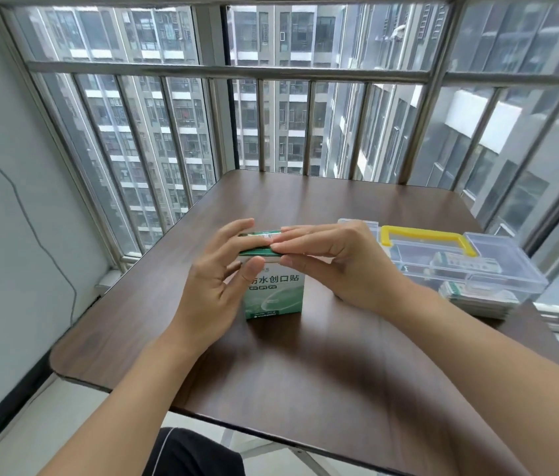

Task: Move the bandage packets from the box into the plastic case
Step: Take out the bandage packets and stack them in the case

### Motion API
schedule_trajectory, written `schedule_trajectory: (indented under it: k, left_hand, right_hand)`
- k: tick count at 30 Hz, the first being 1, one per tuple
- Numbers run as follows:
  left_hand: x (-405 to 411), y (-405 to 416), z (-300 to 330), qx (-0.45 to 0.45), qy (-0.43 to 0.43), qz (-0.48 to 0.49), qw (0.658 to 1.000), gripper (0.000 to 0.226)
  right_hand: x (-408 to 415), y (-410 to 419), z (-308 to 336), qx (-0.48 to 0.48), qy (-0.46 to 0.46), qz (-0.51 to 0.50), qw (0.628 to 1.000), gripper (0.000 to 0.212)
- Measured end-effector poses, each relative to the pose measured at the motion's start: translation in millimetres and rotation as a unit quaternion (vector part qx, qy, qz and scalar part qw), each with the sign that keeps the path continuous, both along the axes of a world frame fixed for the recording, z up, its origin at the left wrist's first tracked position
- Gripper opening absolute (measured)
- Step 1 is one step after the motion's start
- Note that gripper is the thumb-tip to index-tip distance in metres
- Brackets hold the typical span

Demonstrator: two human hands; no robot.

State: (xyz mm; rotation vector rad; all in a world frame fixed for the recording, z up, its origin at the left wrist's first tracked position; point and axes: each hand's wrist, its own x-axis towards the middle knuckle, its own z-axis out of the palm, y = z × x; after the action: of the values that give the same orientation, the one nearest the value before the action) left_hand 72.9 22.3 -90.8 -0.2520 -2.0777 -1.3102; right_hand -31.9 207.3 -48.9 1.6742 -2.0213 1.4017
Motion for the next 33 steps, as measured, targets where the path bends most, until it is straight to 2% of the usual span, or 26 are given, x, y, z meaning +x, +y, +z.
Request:
schedule_trajectory:
  k: [3,5,10,14,20,23,26,27,30,32,33]
  left_hand:
    - [0,3,2,-0.103,0.029,0.024,0.994,0.035]
    - [-1,5,3,-0.133,0.033,0.038,0.990,0.035]
    - [-3,14,3,-0.035,0.031,0.046,0.998,0.024]
    - [-2,20,10,0.123,-0.007,0.007,0.992,0.022]
    - [0,19,11,0.133,-0.014,0.001,0.991,0.013]
    - [0,11,6,0.126,-0.019,-0.005,0.992,0.017]
    - [0,6,3,0.035,0.005,0.022,0.999,0.020]
    - [0,7,4,0.010,0.011,0.030,0.999,0.022]
    - [1,10,7,-0.009,0.012,0.055,0.998,0.025]
    - [3,17,14,0.060,-0.032,0.038,0.997,0.034]
    - [3,20,17,0.117,-0.064,0.009,0.991,0.047]
  right_hand:
    - [1,4,-3,-0.009,-0.044,-0.004,0.999,0.018]
    - [2,6,-6,-0.026,-0.060,-0.006,0.998,0.017]
    - [4,5,-4,-0.026,-0.039,-0.026,0.999,0.013]
    - [1,3,2,0.012,-0.020,-0.039,0.999,0.010]
    - [2,3,3,0.013,-0.058,-0.038,0.997,0.007]
    - [2,3,3,0.013,0.026,-0.042,0.999,0.006]
    - [1,5,-1,0.022,0.134,-0.059,0.989,0.010]
    - [1,4,-3,0.021,0.139,-0.066,0.988,0.011]
    - [4,2,-4,0.022,0.023,-0.085,0.996,0.009]
    - [7,0,2,0.054,-0.070,-0.084,0.993,0.009]
    - [8,-2,6,0.072,-0.101,-0.080,0.989,0.010]
